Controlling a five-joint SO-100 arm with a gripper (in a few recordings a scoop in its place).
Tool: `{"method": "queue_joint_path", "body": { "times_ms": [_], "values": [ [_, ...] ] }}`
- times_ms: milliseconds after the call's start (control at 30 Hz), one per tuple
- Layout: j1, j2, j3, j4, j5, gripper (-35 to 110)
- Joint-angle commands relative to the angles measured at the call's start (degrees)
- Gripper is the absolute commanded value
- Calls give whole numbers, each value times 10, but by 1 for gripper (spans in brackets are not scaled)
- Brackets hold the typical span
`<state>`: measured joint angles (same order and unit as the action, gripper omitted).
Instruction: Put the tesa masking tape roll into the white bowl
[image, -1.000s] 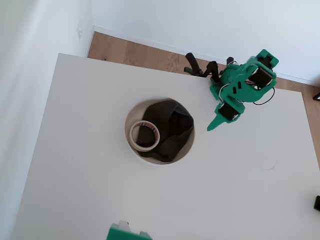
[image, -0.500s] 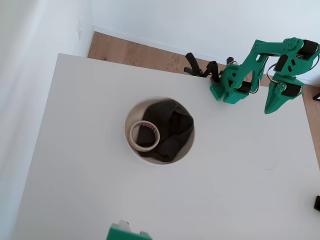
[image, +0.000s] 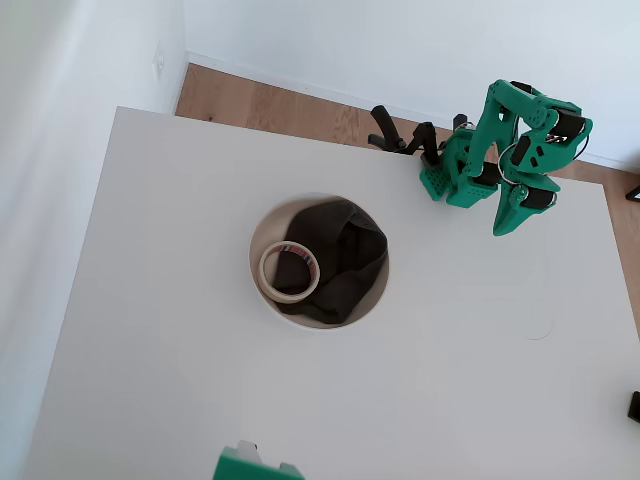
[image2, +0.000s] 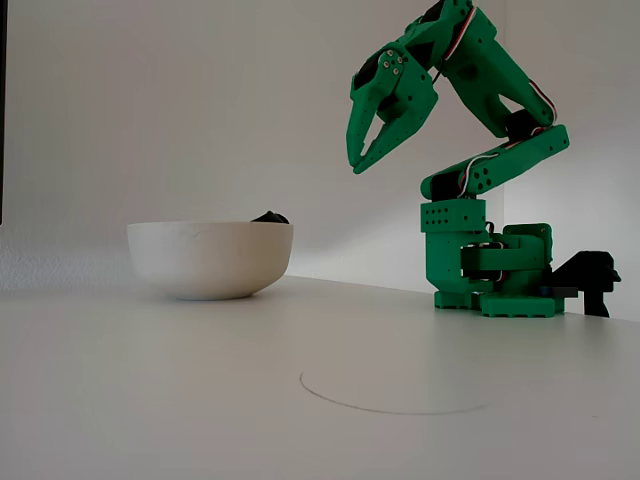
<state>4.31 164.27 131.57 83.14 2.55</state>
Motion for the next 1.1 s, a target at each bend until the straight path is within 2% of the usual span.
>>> {"method": "queue_joint_path", "body": {
  "times_ms": [0,300,733,1067],
  "values": [
    [7,38,68,-38,1,-8],
    [-10,111,190,-71,4,-8],
    [-12,300,290,-24,6,-8],
    [-14,300,342,-33,7,-8]
  ]
}}
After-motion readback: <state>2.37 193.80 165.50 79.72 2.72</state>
